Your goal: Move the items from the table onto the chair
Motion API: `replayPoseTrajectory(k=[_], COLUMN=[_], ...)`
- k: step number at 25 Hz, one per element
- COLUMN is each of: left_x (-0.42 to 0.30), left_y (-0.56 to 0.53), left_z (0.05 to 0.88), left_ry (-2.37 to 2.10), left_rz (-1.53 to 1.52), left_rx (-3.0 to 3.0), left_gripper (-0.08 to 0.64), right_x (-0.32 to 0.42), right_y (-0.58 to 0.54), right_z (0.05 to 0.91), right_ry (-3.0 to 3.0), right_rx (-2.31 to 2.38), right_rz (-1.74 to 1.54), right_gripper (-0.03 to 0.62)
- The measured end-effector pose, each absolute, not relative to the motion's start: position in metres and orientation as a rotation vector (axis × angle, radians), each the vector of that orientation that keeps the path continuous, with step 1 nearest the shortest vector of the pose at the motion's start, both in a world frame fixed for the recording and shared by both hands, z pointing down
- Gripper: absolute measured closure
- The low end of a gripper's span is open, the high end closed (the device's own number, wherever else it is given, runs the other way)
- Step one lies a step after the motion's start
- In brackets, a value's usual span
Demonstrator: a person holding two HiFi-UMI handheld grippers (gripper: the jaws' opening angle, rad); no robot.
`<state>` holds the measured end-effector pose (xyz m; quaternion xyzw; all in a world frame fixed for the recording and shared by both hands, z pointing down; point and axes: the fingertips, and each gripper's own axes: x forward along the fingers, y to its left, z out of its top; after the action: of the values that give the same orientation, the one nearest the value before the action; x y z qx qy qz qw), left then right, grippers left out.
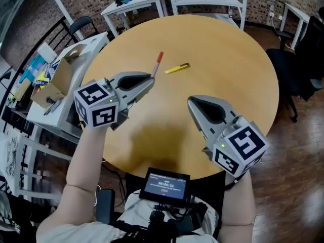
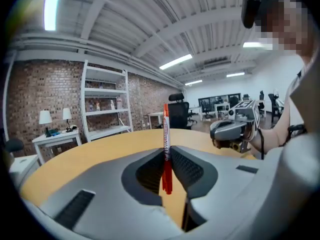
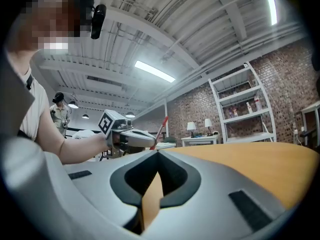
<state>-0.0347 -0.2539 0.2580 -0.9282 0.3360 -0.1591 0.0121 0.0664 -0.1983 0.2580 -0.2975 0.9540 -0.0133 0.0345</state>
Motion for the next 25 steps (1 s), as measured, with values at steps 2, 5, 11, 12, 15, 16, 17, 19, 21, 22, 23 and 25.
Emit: replayPoseTrajectory(k=[2, 5, 11, 12, 15, 16, 17, 19, 21, 22, 23, 25], left_x=[-0.043, -0.053, -0.075, -0.082, -0.108, -0.119, -0.130, -0.156, -0.185, -0.200, -0.214, -0.244], left_y=[-0.241, -0.224, -0.217, -0.217, -0.220, -0.221, -0.221, -0.221, -0.218, -0.216, -0.214, -0.209], left_z=[0.257, 0.258, 0.262, 0.261, 0.264, 0.266, 0.269, 0.275, 0.278, 0.278, 0.278, 0.276], left_ry=[1.096, 1.128, 1.199, 1.224, 1.314, 1.348, 1.382, 1.450, 1.518, 1.553, 1.587, 1.653], left_rz=[-0.360, -0.222, -0.266, -0.273, -0.328, -0.360, -0.396, -0.464, -0.518, -0.543, -0.569, -0.622], left_rx=[-2.919, -2.945, -2.871, -2.853, -2.787, -2.759, -2.730, -2.675, -2.619, -2.586, -2.548, -2.466], left_gripper=[0.500, 0.500, 0.500, 0.500, 0.500, 0.500, 0.500, 0.500, 0.500, 0.500, 0.500, 0.500], right_x=[0.059, 0.048, 0.028, 0.025, 0.015, 0.012, 0.009, 0.001, -0.010, -0.016, -0.021, -0.033], right_y=[-0.197, -0.195, -0.191, -0.190, -0.188, -0.187, -0.187, -0.186, -0.187, -0.187, -0.187, -0.187], right_z=[0.257, 0.258, 0.258, 0.257, 0.254, 0.253, 0.253, 0.253, 0.253, 0.252, 0.252, 0.251], right_ry=[2.947, 2.968, 2.993, 2.999, 3.016, 3.021, 3.026, 3.034, 3.039, 3.042, 3.046, 3.057], right_rx=[-0.902, -0.892, -0.863, -0.854, -0.821, -0.809, -0.797, -0.771, -0.741, -0.726, -0.711, -0.678], right_rz=[-0.031, -0.023, -0.027, -0.025, -0.018, -0.015, -0.011, -0.004, 0.002, 0.004, 0.004, 0.005], right_gripper=[0.584, 0.584, 0.584, 0.584, 0.584, 0.584, 0.584, 0.584, 0.584, 0.584, 0.584, 0.584])
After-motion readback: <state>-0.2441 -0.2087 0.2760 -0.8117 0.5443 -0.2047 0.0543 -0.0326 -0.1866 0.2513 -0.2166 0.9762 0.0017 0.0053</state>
